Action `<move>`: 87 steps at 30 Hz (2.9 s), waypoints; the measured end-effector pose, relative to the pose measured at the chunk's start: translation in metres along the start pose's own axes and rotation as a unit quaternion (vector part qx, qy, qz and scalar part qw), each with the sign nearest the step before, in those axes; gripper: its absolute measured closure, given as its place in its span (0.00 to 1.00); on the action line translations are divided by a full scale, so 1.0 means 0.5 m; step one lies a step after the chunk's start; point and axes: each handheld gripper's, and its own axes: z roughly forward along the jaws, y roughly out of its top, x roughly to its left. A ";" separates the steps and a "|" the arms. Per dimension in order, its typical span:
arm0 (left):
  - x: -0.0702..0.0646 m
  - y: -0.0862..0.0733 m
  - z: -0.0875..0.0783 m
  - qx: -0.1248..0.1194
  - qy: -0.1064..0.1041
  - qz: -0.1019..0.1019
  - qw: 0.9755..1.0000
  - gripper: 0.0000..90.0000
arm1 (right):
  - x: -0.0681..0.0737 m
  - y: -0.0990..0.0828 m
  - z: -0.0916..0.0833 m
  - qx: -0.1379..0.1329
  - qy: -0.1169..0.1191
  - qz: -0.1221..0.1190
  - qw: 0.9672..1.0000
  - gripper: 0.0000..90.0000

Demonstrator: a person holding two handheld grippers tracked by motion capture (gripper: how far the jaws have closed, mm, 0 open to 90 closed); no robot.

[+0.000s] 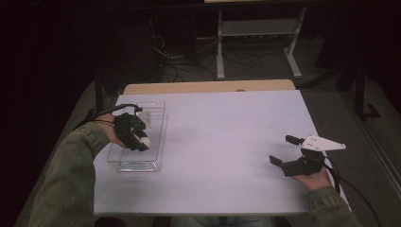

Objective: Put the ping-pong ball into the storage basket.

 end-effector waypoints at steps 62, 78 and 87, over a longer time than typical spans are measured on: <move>0.006 0.001 0.128 0.031 -0.040 -0.011 0.999 0.56 | 0.002 0.001 0.002 -0.002 0.005 -0.002 1.000 0.00; 0.007 -0.005 0.138 0.021 -0.040 -0.020 0.999 0.56 | 0.003 0.000 0.003 0.001 0.004 -0.004 1.000 0.00; 0.007 0.000 0.134 0.019 -0.036 -0.012 0.999 0.54 | 0.003 0.000 0.003 0.000 0.005 -0.003 1.000 0.00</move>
